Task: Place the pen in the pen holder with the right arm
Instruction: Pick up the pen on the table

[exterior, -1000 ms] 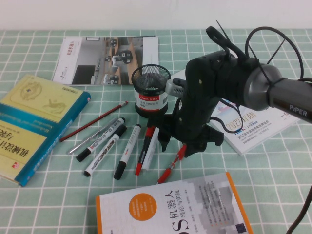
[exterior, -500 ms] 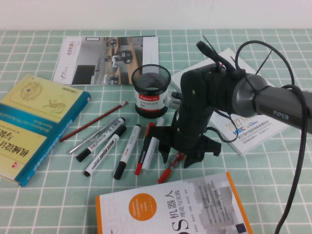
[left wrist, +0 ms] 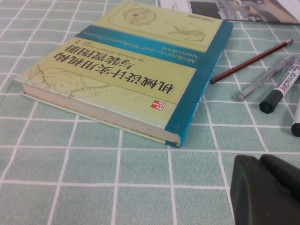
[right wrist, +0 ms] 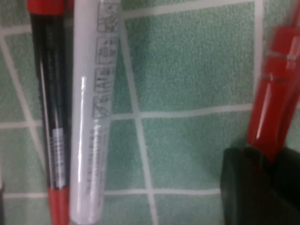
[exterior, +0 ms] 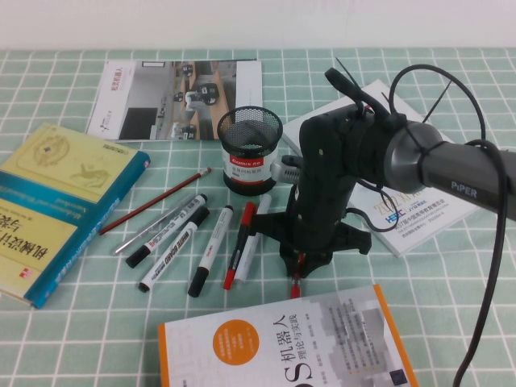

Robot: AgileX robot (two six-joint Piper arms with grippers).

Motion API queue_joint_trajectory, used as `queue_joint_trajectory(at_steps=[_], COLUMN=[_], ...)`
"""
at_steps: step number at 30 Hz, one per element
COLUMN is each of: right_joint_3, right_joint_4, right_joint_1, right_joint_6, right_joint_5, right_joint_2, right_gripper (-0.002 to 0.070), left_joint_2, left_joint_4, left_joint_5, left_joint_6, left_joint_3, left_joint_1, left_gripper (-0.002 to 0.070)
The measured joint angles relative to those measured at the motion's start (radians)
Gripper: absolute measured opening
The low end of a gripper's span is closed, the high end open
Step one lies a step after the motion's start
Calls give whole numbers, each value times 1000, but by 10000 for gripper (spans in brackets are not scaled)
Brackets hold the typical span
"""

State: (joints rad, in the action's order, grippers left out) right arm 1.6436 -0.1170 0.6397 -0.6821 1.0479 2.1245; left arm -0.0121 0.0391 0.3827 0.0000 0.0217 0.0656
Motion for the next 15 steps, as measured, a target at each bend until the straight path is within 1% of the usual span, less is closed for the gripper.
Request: queue_joint_trajectory(at_steps=[9, 15], right_joint_3=[0, -2], right_joint_4=[13, 64], right_joint_1=[-2, -50], right_joint_6=[22, 29], right_joint_5=[-25, -50], right_joint_2=[-6, -66], right_gripper=[84, 84], left_joint_2=[0, 0], left_joint_4=[0, 0], left_joint_5=[0, 0], left_joint_6=[0, 0], left_joint_3=[0, 0], left_joint_1=[0, 0], left_gripper=[-6, -6])
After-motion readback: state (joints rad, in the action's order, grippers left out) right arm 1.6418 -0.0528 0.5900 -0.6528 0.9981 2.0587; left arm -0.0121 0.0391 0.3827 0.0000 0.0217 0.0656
